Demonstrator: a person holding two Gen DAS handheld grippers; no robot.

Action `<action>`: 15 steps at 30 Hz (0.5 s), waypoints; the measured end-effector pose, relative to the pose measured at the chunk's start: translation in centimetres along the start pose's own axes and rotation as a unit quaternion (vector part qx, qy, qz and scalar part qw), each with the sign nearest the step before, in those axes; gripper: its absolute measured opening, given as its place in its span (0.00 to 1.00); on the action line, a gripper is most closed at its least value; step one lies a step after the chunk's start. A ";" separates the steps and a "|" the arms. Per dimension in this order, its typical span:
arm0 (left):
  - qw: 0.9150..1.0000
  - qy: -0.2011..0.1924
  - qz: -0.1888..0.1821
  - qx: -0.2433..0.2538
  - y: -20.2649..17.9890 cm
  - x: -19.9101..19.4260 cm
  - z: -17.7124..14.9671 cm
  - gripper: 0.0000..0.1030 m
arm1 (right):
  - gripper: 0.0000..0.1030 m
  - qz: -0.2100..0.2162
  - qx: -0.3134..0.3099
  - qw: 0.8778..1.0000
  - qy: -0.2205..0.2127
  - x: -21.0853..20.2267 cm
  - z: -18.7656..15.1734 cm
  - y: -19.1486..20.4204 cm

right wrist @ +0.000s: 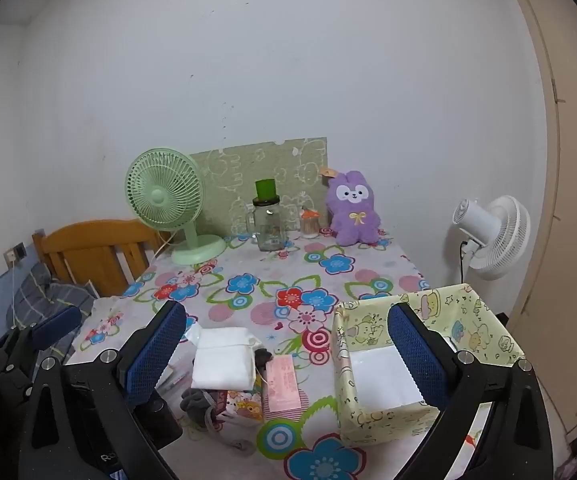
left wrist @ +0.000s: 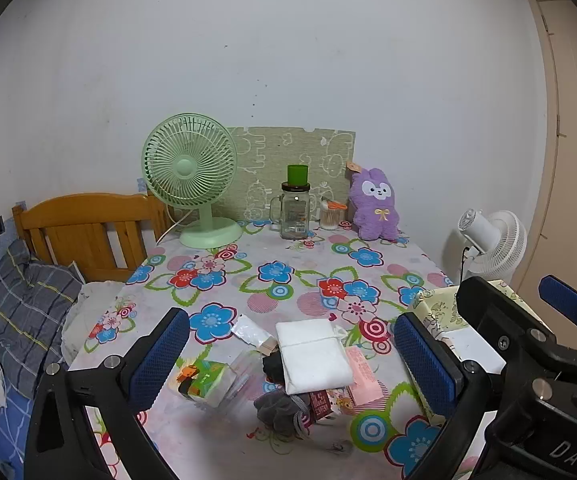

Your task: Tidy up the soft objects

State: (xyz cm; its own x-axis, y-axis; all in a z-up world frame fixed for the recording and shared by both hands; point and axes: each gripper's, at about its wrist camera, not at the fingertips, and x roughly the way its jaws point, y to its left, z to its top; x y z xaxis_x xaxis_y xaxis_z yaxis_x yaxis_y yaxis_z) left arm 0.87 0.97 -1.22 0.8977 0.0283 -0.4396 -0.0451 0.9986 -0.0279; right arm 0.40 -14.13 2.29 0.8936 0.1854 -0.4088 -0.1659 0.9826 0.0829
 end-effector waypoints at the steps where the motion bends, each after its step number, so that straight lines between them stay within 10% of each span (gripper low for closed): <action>1: 1.000 0.000 0.000 0.000 0.0 0.0 0.1 0.99 | 0.99 0.000 0.000 1.000 0.001 0.1 0.0 0.0; 15: 1.000 -0.001 0.000 -0.001 0.2 0.1 0.4 0.99 | 0.99 -0.002 0.000 1.000 0.000 0.2 0.0 0.2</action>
State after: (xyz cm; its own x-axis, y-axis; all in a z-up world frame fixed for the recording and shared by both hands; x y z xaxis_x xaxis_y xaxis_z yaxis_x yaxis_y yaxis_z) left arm 1.08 1.23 -0.92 0.8986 0.0283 -0.4378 -0.0460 0.9985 -0.0297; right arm 0.55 -13.89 2.26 0.8945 0.1824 -0.4083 -0.1631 0.9832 0.0819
